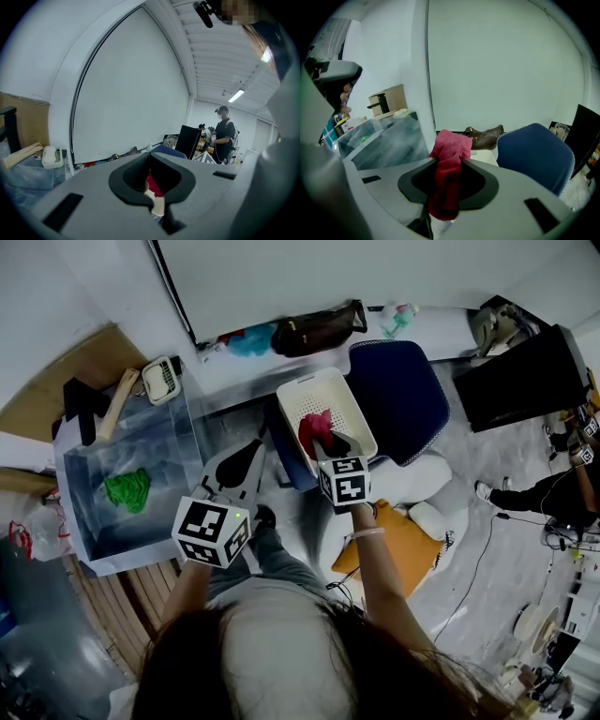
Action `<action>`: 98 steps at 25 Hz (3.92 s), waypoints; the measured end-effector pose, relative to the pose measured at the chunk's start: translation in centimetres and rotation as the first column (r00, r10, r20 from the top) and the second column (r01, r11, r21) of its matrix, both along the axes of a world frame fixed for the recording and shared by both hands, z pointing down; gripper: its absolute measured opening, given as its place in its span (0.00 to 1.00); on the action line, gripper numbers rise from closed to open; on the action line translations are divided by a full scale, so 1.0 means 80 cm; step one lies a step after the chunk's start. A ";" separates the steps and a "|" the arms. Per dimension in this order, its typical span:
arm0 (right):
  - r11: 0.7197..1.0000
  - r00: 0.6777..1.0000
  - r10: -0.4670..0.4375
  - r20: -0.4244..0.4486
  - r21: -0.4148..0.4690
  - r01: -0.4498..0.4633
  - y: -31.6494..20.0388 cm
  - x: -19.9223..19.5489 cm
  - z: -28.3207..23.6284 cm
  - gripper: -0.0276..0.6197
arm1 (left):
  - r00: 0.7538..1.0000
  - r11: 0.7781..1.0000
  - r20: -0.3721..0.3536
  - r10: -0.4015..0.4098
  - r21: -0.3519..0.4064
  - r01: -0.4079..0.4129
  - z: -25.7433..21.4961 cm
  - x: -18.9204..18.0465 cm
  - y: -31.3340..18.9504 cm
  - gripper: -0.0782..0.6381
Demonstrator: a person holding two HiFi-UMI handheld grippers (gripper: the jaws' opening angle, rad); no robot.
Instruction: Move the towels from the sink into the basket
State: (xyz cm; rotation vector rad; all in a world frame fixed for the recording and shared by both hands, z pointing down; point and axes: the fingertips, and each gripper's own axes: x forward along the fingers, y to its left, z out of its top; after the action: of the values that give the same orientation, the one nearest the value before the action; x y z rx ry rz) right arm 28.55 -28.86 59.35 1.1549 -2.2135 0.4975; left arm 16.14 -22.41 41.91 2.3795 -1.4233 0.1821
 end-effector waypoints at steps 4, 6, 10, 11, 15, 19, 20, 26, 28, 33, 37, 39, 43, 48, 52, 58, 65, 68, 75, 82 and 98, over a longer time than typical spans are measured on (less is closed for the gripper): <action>1.000 0.998 -0.023 -0.059 -0.007 0.022 -0.019 0.012 0.032 0.23 | 1.000 1.000 0.001 -0.014 0.012 0.014 -0.002 0.001 -0.012 0.12; 0.999 0.995 -0.032 -0.090 -0.016 0.031 -0.026 0.016 0.050 0.24 | 1.000 1.000 0.002 -0.019 0.012 0.019 -0.002 -0.002 -0.017 0.12; 0.999 0.989 -0.037 -0.145 -0.045 0.031 -0.038 0.029 0.092 0.24 | 1.000 1.000 -0.001 -0.027 0.014 0.027 -0.003 -0.007 -0.022 0.12; 0.998 0.987 -0.038 -0.158 -0.046 0.031 -0.042 0.032 0.101 0.24 | 1.000 0.999 -0.002 -0.030 0.014 0.030 -0.003 -0.009 -0.023 0.12; 0.995 0.973 -0.044 -0.226 -0.095 0.023 -0.047 0.046 0.143 0.24 | 0.999 0.999 -0.006 -0.048 0.008 0.048 0.002 -0.021 -0.025 0.12; 0.993 0.958 -0.009 -0.287 -0.119 -0.026 -0.053 0.065 0.176 0.25 | 0.998 0.998 -0.003 -0.059 -0.005 0.059 0.009 -0.032 -0.025 0.12; 0.991 0.953 0.003 -0.304 -0.123 -0.042 -0.054 0.070 0.180 0.26 | 0.998 0.998 -0.002 -0.058 -0.009 0.058 0.011 -0.034 -0.025 0.12; 0.987 0.949 0.047 -0.313 -0.130 -0.092 -0.051 0.079 0.182 0.34 | 0.999 0.999 0.002 -0.049 -0.023 0.049 0.017 -0.041 -0.023 0.12; 0.987 0.953 0.069 -0.296 -0.117 -0.108 -0.051 0.079 0.175 0.35 | 0.999 0.999 0.002 -0.040 -0.022 0.040 0.017 -0.039 -0.022 0.12; 0.988 0.969 0.134 -0.210 -0.044 -0.146 -0.049 0.069 0.137 0.34 | 1.000 1.000 0.000 -0.030 -0.008 0.030 0.008 -0.039 -0.016 0.12; 0.987 0.974 0.157 -0.162 -0.017 -0.162 -0.040 0.055 0.112 0.29 | 0.999 0.999 0.001 -0.041 0.005 0.041 -0.001 -0.048 -0.008 0.12; 0.986 0.976 0.165 -0.141 0.002 -0.167 -0.035 0.047 0.100 0.25 | 0.999 0.999 0.001 -0.048 0.009 0.048 -0.004 -0.054 -0.001 0.12; 0.985 0.980 0.172 -0.100 0.037 -0.169 -0.023 0.023 0.077 0.17 | 0.998 0.998 0.004 -0.060 0.008 0.060 -0.006 -0.069 0.010 0.12; 0.984 0.985 0.163 -0.057 0.074 -0.159 -0.008 -0.013 0.048 0.14 | 0.997 0.997 0.011 -0.075 0.002 0.075 -0.009 -0.089 0.025 0.12; 0.984 0.987 0.154 -0.041 0.098 -0.149 0.002 -0.041 0.029 0.13 | 0.996 0.996 0.009 -0.084 0.003 0.084 -0.013 -0.108 0.037 0.12; 0.980 0.989 0.145 -0.007 0.138 -0.143 0.017 -0.079 -0.004 0.12 | 0.995 0.995 0.005 -0.102 0.014 0.102 -0.021 -0.140 0.053 0.12; 0.975 0.991 0.131 0.032 0.178 -0.135 0.036 -0.127 -0.043 0.10 | 0.994 0.994 0.010 -0.109 0.025 0.109 -0.027 -0.181 0.070 0.12; 0.974 0.992 0.118 0.046 0.190 -0.125 0.044 -0.151 -0.059 0.10 | 0.993 0.993 0.008 -0.114 0.030 0.114 -0.032 -0.199 0.076 0.12; 0.972 0.994 0.082 0.076 0.215 -0.097 0.061 -0.209 -0.090 0.09 | 0.991 0.990 0.006 -0.134 0.045 0.134 -0.040 -0.243 0.089 0.12; 0.971 0.996 0.001 0.094 0.238 -0.024 0.084 -0.272 -0.115 0.09 | 0.984 0.982 -0.014 -0.179 0.054 0.180 -0.044 -0.290 0.104 0.12; 0.956 0.981 -0.156 0.113 0.268 0.121 0.139 -0.415 -0.135 0.09 | 0.970 0.970 -0.027 -0.241 0.035 0.242 -0.028 -0.407 0.150 0.12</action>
State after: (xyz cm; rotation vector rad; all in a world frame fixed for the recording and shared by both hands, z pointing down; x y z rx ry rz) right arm -4.68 -17.73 48.53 1.1114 -2.5137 0.2347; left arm -16.40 -10.42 39.66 2.2046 -1.7036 0.0646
